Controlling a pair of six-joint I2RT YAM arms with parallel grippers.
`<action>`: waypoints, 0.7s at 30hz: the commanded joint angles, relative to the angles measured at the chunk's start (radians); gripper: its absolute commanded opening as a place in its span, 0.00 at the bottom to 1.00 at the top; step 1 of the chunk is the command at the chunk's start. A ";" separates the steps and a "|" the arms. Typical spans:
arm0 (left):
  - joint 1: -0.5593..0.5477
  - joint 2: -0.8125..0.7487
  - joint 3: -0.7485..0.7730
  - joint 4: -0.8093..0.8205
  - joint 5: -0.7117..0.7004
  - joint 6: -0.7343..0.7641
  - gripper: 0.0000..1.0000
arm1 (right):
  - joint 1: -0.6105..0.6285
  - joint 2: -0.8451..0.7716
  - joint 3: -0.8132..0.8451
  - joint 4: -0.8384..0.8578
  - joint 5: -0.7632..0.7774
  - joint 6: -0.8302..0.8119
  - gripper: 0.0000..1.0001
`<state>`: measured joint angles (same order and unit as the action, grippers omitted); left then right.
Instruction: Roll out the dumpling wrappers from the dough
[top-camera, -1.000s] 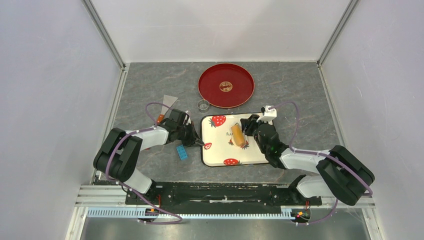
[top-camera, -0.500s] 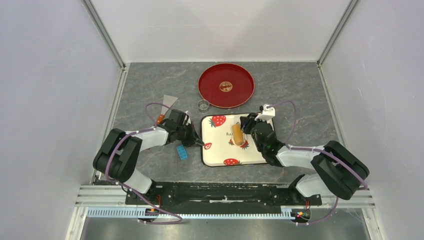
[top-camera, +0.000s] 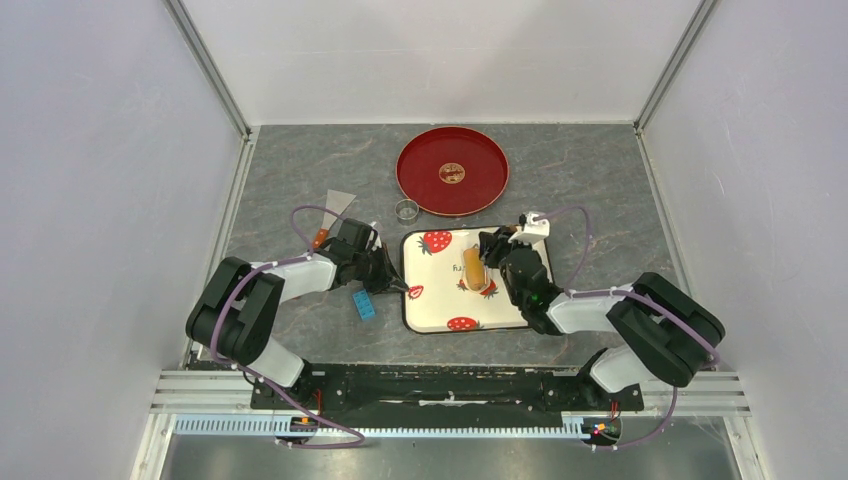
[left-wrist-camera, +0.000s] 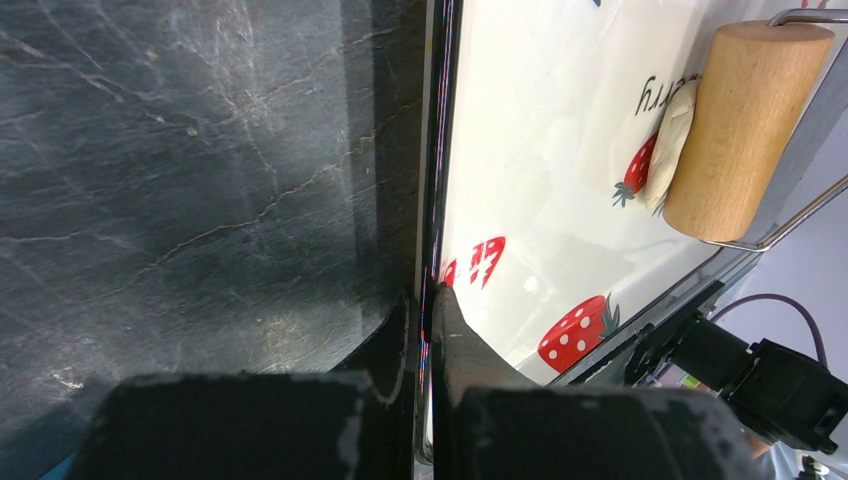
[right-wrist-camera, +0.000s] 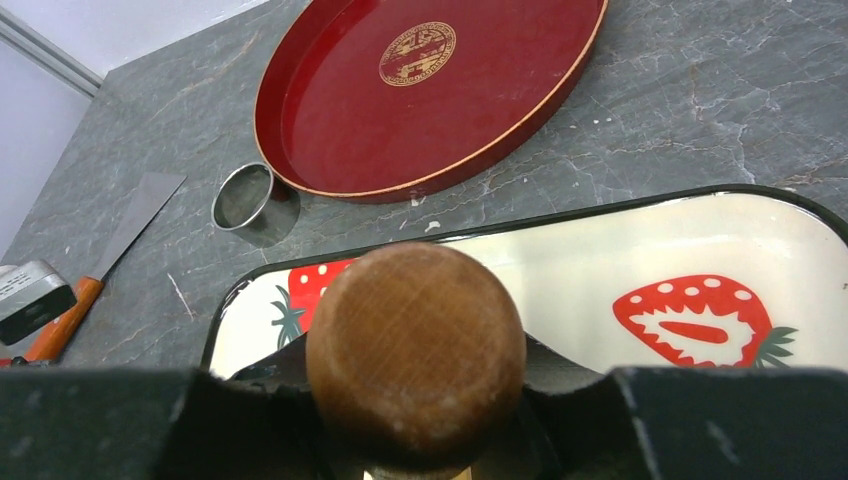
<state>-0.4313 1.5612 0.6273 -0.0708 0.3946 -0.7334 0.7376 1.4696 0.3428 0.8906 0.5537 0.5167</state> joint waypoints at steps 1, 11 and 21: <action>0.005 0.077 -0.069 -0.156 -0.216 0.018 0.02 | 0.028 0.156 -0.115 -0.469 0.018 -0.120 0.00; 0.005 0.079 -0.069 -0.156 -0.218 0.017 0.02 | 0.059 0.179 -0.132 -0.470 0.012 -0.098 0.00; 0.004 0.076 -0.066 -0.160 -0.217 0.017 0.02 | 0.086 0.162 -0.154 -0.464 -0.003 -0.070 0.00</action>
<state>-0.4313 1.5612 0.6273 -0.0708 0.3946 -0.7334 0.7990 1.5364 0.3237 0.9482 0.5827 0.5327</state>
